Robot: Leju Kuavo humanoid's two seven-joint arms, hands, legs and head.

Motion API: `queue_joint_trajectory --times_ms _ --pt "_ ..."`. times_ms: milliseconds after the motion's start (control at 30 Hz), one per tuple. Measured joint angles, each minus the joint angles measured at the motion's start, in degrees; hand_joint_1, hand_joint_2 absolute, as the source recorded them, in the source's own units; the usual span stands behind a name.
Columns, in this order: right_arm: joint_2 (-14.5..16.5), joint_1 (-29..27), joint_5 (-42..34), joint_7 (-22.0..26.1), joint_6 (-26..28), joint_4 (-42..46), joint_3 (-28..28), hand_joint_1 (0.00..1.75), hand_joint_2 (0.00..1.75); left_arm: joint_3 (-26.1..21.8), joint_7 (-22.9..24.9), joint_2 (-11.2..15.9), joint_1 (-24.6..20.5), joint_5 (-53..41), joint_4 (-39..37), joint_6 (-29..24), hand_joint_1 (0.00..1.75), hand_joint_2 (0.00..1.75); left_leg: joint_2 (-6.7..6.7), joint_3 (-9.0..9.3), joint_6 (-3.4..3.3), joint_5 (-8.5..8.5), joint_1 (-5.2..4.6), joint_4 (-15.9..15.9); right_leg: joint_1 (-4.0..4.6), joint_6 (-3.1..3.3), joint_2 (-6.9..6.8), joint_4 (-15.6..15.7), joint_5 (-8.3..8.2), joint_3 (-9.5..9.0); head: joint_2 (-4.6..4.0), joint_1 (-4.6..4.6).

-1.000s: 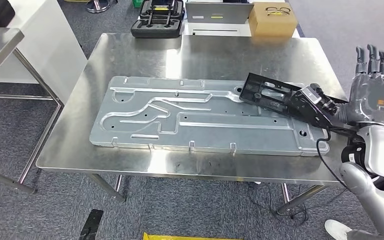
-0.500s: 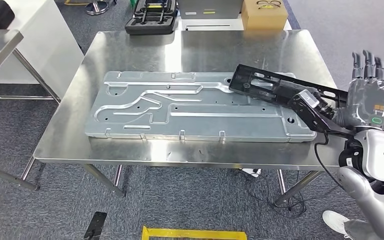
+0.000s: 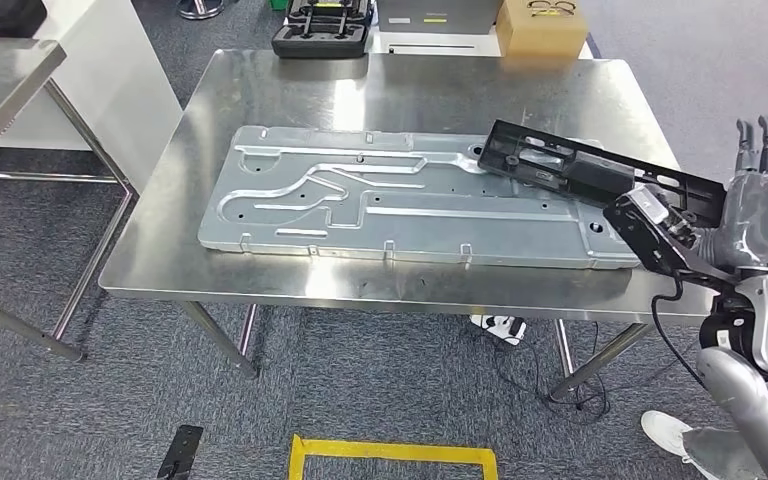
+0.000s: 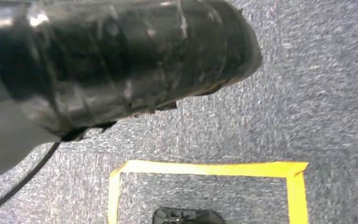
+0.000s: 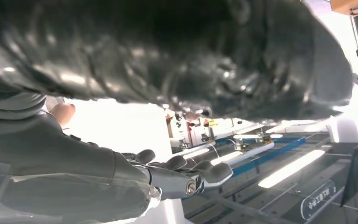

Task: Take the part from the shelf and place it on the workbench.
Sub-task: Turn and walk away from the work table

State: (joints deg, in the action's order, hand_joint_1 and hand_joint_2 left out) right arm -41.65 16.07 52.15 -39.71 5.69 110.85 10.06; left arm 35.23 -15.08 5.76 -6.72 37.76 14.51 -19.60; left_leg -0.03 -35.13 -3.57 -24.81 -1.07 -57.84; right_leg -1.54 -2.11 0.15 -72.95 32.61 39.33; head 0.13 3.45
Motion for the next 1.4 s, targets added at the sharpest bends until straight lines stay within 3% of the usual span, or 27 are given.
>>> queue_joint_trajectory --times_ms 67,133,233,267,333,400,433,467,500,533,600,633,700,767,833,867,933,967,1000,1067,1133,1167,1233,1300,1400 --pt "-0.2 -0.21 0.0 0.0 0.01 0.11 -0.55 0.0 0.0 0.0 0.0 -0.02 0.08 0.0 -0.01 0.01 0.0 0.0 -0.03 -1.29 0.27 0.18 0.03 -1.12 -0.1 -0.07 -0.1 6.94 -2.08 -4.88 0.0 0.02" --pt "-0.46 -0.54 0.0 0.0 0.02 0.36 -1.17 0.0 0.0 0.0 0.01 -0.03 0.12 -0.01 -0.02 0.01 0.0 0.0 -0.13 -2.13 0.67 0.3 -0.06 -2.16 0.14 0.34 -0.04 11.08 -3.06 -7.28 0.0 0.04" --pt "-0.73 -1.1 -0.08 0.0 0.0 0.61 -1.74 0.0 0.0 0.0 0.07 -0.05 0.2 -0.02 -0.03 -0.02 0.0 0.0 -0.3 -2.72 1.55 0.78 -0.01 -2.69 0.32 1.51 0.07 11.66 -3.66 -6.77 0.0 0.06" --pt "-0.74 -1.27 -0.39 -0.01 -0.03 0.73 -1.91 0.0 0.0 0.0 0.09 -0.04 0.22 -0.01 -0.03 -0.04 0.0 0.0 -0.31 -3.09 1.92 0.23 0.09 -3.17 0.26 1.93 0.06 11.72 -4.12 -6.48 0.0 0.11" --pt "-0.77 -1.82 -1.55 -0.02 -0.07 1.05 -2.43 0.0 0.0 0.0 0.09 -0.02 0.26 0.02 -0.04 -0.11 0.0 0.0 -0.27 -4.49 2.67 -3.39 0.4 -6.81 0.15 2.6 -0.02 11.94 -5.1 -5.61 0.0 0.19" --pt "-0.79 -2.78 -2.75 -0.02 0.02 1.27 -2.96 0.0 0.0 0.0 0.07 -0.03 0.29 0.12 -0.04 -0.17 0.0 0.0 -0.26 -6.36 3.23 -8.18 0.77 -13.5 0.26 2.82 -0.06 11.94 -5.98 -4.46 0.0 0.24" --pt "-0.8 -3.39 -3.12 -0.02 0.13 1.32 -3.18 0.0 0.0 0.0 0.07 -0.03 0.32 0.2 -0.04 -0.17 0.0 0.0 -0.26 -6.77 3.37 -9.43 0.94 -16.17 0.35 2.82 -0.08 11.93 -6.43 -3.84 0.0 0.25" --pt "-0.81 -3.97 -3.35 -0.02 0.25 1.34 -3.38 0.0 0.0 0.0 0.07 -0.05 0.35 0.28 -0.04 -0.17 0.0 0.0 -0.26 -6.41 3.4 -9.56 1.05 -17.25 0.43 2.8 -0.1 11.91 -6.88 -3.22 0.0 0.24" --pt "-0.84 -4.47 -3.48 -0.02 0.37 1.37 -3.6 0.0 0.0 0.0 0.07 -0.07 0.37 0.34 -0.04 -0.16 0.0 0.0 -0.26 -5.02 3.3 -8.68 1.1 -16.27 0.49 2.77 -0.1 11.9 -7.35 -2.62 0.0 0.24" --pt "-0.86 -4.86 -3.57 -0.02 0.47 1.4 -3.84 0.0 0.0 0.0 0.06 -0.08 0.36 0.39 -0.04 -0.16 0.0 0.0 -0.27 -2.61 3.08 -7.3 1.09 -13.32 0.54 2.71 -0.08 11.9 -7.81 -2.06 0.0 0.23" --pt "-1.05 -5.42 -3.63 -0.02 0.59 1.56 -4.35 0.0 0.0 0.0 0.04 -0.04 0.23 0.44 -0.04 -0.16 0.0 0.0 -0.3 2.95 2.48 -6.04 0.84 -5.24 0.52 2.46 -0.02 11.96 -8.68 -1.28 0.0 0.22" --pt "-1.14 -5.61 -3.64 -0.02 0.62 1.65 -4.52 0.0 0.0 0.0 0.03 -0.01 0.16 0.46 -0.04 -0.16 0.0 0.0 -0.31 4.84 2.29 -6.06 0.66 -2.38 0.51 2.31 0.01 12.01 -8.98 -1.09 0.0 0.21" --pt "-1.24 -5.84 -3.65 -0.02 0.65 1.76 -4.68 0.0 0.0 0.0 0.02 0.03 0.1 0.49 -0.04 -0.16 0.0 0.0 -0.31 6.02 2.21 -6.39 0.42 -0.57 0.52 2.09 0.03 12.12 -9.25 -0.98 0.0 0.17" --pt "-1.26 -5.84 -3.65 -0.02 0.66 1.77 -4.7 0.0 0.0 0.0 0.01 0.02 0.11 0.48 -0.04 -0.16 0.0 0.0 -0.31 6.01 2.23 -6.3 0.4 -0.63 0.49 2.07 0.03 12.18 -9.29 -1.02 0.0 0.15" --pt "-1.31 -6.11 -3.69 -0.02 0.72 1.83 -4.85 0.0 0.0 0.0 -0.03 0.05 0.1 0.5 -0.04 -0.17 0.0 0.0 -0.33 5.72 1.95 -5.56 0.06 -0.44 0.18 1.61 -0.02 12.68 -9.83 -1.26 0.0 0.21" --pt "-1.44 -6.53 -3.72 -0.02 0.8 1.89 -5.13 0.0 0.0 0.0 -0.1 0.09 0.07 0.54 -0.04 -0.15 0.0 0.0 -0.2 5.48 1.4 -4.38 -0.06 0.37 0.05 1.27 -0.04 12.19 -8.96 -1.03 0.0 0.19" --pt "-1.69 -7.6 -3.79 -0.02 0.94 2.04 -5.94 0.0 0.0 0.0 -0.27 0.14 0.02 0.61 -0.04 -0.08 0.0 0.0 0.13 3.66 0.3 -1.38 -0.19 1.76 -0.05 0.55 -0.01 4.78 -3.58 0.69 0.0 0.05" --pt "-1.81 -8.01 -3.8 -0.02 0.99 2.11 -6.32 0.0 0.0 0.0 -0.35 0.14 0.03 0.62 -0.04 -0.04 0.0 0.0 0.3 2.46 -0.03 0.02 -0.07 2.14 -0.01 0.37 0.0 0.95 -1.15 1.17 0.0 -0.05" --pt "-1.83 -8.2 -3.8 -0.02 0.99 2.15 -6.57 0.0 0.0 0.0 -0.37 0.11 0.05 0.62 -0.04 -0.03 0.0 0.0 0.32 1.11 0.04 0.75 -0.02 1.77 -0.08 0.17 0.0 -1.33 -0.47 0.69 0.0 -0.08" --pt "-1.89 -8.28 -3.8 -0.02 1.0 2.2 -6.91 0.0 0.0 0.0 -0.37 0.06 0.08 0.62 -0.04 -0.03 0.0 0.0 0.31 -0.89 0.44 1.4 0.15 0.51 -0.41 -0.25 -0.07 3.98 -2.86 -3.99 0.0 -0.09" --pt "-2.06 -8.31 -3.81 -0.04 1.05 2.38 -7.17 0.0 0.0 0.0 -0.39 0.04 0.11 0.61 -0.04 -0.03 0.0 0.0 0.24 -2.58 0.98 1.7 0.1 -1.15 -0.32 -0.26 -0.07 10.56 -2.62 -8.49 0.0 -0.08" --pt "-2.13 -8.34 -3.81 -0.04 1.1 2.49 -7.29 0.0 0.0 0.0 -0.4 0.04 0.15 0.61 -0.04 -0.03 0.0 0.0 0.18 -3.04 1.25 1.88 0.03 -1.76 -0.22 -0.06 -0.01 12.15 -1.98 -9.39 0.0 -0.1" --pt "-2.19 -8.46 -3.83 -0.06 1.21 2.7 -7.5 0.0 0.0 0.0 -0.41 0.03 0.25 0.61 -0.07 -0.02 0.0 0.0 0.04 -3.48 1.89 2.5 0.05 -2.1 -0.03 0.74 0.02 12.35 -2.17 -9.04 0.0 -0.17" --pt "-2.23 -8.49 -3.83 -0.06 1.28 2.89 -7.69 0.0 0.0 0.0 -0.41 0.03 0.31 0.61 -0.11 -0.01 0.0 0.0 -0.05 -4.32 2.65 1.18 0.36 -3.14 -0.03 1.61 -0.11 12.49 -3.18 -8.18 0.0 -0.17" --pt "-2.28 -8.53 -3.83 -0.05 1.3 3.26 -8.04 0.0 0.0 0.0 -0.41 0.03 0.34 0.6 -0.13 -0.01 0.0 0.0 -0.03 -6.79 3.63 -6.7 0.8 -11.22 0.04 2.42 -0.2 12.6 -5.16 -5.95 0.0 0.02"
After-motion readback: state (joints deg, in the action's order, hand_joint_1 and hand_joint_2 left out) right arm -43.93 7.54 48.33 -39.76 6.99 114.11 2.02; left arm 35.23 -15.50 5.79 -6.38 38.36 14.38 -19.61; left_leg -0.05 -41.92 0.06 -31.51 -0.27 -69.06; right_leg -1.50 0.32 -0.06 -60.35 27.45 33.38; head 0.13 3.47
